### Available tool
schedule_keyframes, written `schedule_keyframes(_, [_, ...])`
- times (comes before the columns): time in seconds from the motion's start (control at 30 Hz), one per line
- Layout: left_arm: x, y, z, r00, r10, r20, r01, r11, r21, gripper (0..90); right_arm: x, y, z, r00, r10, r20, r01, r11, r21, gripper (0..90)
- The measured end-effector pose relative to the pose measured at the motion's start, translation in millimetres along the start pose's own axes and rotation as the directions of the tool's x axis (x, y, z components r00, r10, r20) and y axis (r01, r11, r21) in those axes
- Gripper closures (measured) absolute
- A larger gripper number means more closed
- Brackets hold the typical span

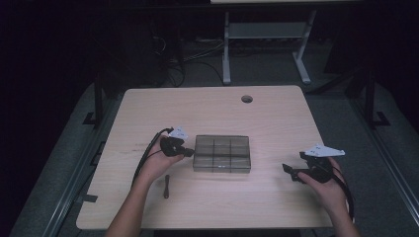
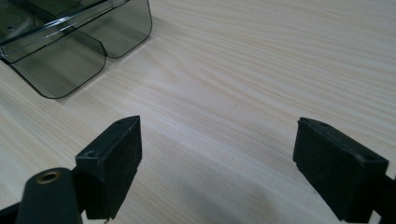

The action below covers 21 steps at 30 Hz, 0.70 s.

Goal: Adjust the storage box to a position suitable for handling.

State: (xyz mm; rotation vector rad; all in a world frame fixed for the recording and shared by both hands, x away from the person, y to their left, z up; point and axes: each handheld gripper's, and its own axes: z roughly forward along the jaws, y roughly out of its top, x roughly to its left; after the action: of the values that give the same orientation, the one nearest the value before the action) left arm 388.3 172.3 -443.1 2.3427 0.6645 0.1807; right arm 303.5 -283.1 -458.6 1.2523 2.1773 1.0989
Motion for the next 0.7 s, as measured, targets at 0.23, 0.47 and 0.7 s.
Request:
schedule_keyframes(0.23, [-10.1, 4.9, 4.6, 0.9994, 0.015, 0.032, -0.015, 0.9999, 0.003, 90.0, 0.2, -0.3, 0.3, 1.0000, 0.003, -0.005, -0.003, 1.000, -0.001, 15.2])
schedule_keyframes(0.47, [-8.3, 4.5, 1.6, 0.9993, 0.001, 0.037, -0.001, 1.0000, 0.002, 89.1, 0.1, 0.7, 0.7, 0.9999, 0.008, -0.010, -0.008, 1.000, -0.005, 15.7])
schedule_keyframes(0.7, [-7.5, -0.1, -6.8, 0.9996, -0.015, 0.025, 0.015, 0.9998, 0.010, 84.6, 1.4, 2.4, 1.9, 0.9994, 0.023, -0.025, -0.023, 1.000, -0.006, 15.7])
